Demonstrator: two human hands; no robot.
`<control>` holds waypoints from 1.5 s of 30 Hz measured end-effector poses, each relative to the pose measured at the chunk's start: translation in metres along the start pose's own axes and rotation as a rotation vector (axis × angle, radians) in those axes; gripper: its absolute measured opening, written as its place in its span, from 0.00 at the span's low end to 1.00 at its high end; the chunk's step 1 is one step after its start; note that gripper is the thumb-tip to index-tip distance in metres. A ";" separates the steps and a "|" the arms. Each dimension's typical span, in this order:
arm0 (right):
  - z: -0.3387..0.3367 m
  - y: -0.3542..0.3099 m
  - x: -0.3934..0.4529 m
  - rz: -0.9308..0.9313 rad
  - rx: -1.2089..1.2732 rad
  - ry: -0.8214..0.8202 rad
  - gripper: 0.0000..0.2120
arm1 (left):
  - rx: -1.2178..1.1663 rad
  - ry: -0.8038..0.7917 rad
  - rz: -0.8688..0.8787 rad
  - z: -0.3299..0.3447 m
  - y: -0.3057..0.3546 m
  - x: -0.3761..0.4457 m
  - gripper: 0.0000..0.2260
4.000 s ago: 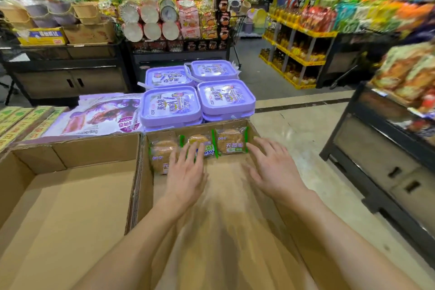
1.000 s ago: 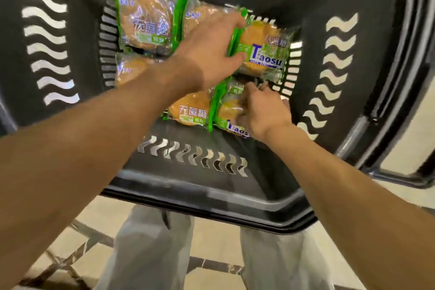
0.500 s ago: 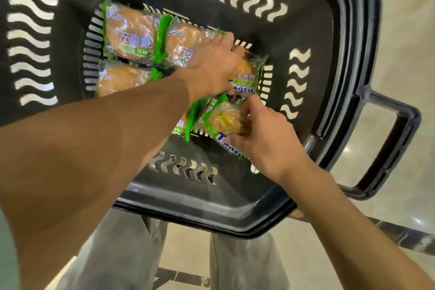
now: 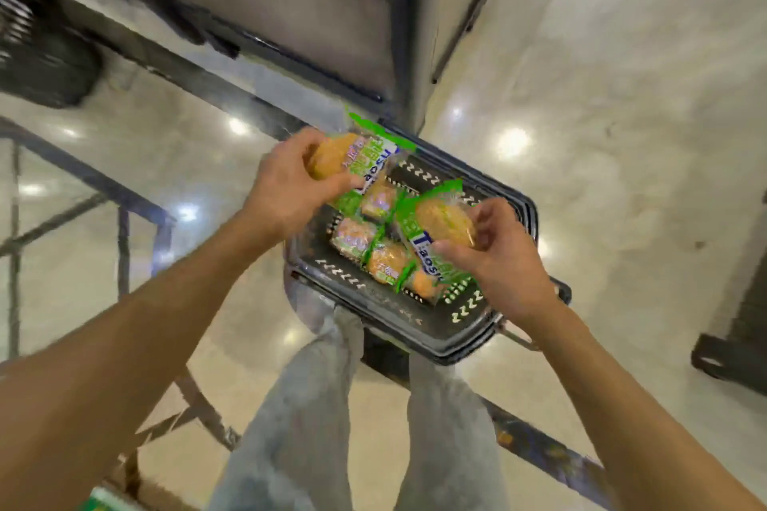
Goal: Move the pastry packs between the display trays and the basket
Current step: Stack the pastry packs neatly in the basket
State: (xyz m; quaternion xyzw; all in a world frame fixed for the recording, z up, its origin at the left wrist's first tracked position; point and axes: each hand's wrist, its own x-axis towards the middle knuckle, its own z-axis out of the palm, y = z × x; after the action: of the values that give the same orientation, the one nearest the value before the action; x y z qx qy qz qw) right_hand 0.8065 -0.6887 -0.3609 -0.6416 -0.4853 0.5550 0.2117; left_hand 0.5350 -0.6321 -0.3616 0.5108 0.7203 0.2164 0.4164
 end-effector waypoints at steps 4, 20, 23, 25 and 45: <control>0.008 -0.146 -0.059 -0.217 0.019 -0.019 0.20 | -0.179 0.182 0.130 -0.130 0.075 -0.078 0.19; 0.206 -0.467 -0.101 -0.700 0.196 0.233 0.20 | -0.486 0.526 0.552 -0.499 0.073 -0.138 0.23; 0.223 -0.501 -0.093 -0.738 0.174 0.235 0.20 | -0.525 0.553 0.550 -0.530 0.070 -0.119 0.24; 0.226 -0.519 -0.081 -0.761 0.132 0.247 0.20 | -0.563 0.532 0.536 -0.541 0.075 -0.098 0.23; 0.094 -0.616 0.174 -0.577 0.301 0.660 0.22 | -0.423 0.062 0.650 -0.541 0.278 0.249 0.22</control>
State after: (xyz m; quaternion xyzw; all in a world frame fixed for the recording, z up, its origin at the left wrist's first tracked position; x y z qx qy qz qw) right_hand 0.4665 -0.2935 0.0222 -0.5849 -0.4646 0.3038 0.5914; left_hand 0.2125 -0.2354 0.0516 0.6085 0.4728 0.4959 0.4003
